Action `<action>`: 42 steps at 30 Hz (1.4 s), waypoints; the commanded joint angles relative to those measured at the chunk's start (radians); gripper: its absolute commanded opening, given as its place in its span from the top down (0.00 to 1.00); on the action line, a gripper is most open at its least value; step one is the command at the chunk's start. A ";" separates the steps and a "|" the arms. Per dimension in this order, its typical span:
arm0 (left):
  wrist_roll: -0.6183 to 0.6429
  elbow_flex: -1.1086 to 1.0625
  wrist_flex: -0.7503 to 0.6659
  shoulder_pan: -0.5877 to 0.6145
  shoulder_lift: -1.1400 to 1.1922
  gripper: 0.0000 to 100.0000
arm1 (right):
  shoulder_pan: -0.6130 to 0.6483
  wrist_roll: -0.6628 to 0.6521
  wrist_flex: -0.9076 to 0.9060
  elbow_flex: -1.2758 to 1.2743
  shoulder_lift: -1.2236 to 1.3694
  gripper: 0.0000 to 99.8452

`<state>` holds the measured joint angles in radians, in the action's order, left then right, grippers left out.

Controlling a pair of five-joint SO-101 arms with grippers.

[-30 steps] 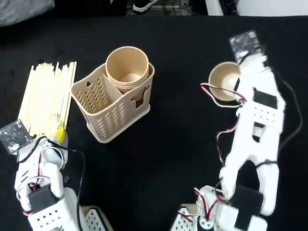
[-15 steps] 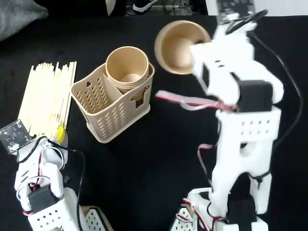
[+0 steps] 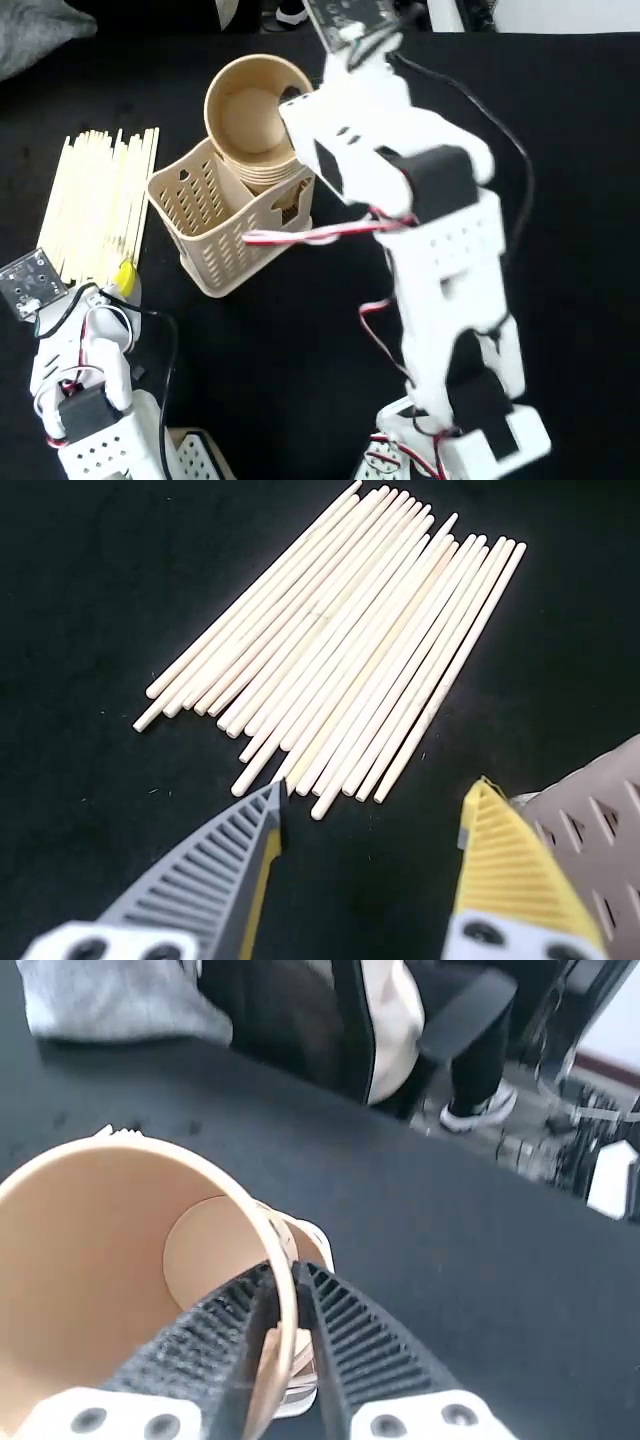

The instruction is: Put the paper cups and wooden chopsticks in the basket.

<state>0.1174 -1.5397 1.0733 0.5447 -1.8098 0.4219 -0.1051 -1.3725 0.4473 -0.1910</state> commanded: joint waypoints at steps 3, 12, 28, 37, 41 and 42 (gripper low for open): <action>0.011 0.010 -0.021 0.001 -0.009 0.72 | -0.025 0.009 -0.015 0.028 0.084 0.99; 0.011 0.008 -0.023 0.001 -0.009 0.72 | -0.020 -0.011 -0.028 0.028 0.119 0.75; 0.011 0.007 -0.025 0.001 -0.009 0.72 | 0.051 -0.259 -0.115 0.170 0.110 0.97; 0.011 0.010 -0.021 0.001 -0.009 0.72 | 0.141 -0.350 -0.098 -0.061 -0.117 0.99; 0.011 0.010 -0.021 0.001 -0.009 0.72 | 0.147 -0.350 0.161 -0.390 -0.357 0.99; 0.011 0.010 -0.021 0.001 -0.009 0.72 | 0.141 -0.344 0.242 -0.476 -0.420 0.99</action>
<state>0.1174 -1.5397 1.0733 0.5447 -1.8098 0.5554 -0.4473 -1.3878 0.2631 -0.3705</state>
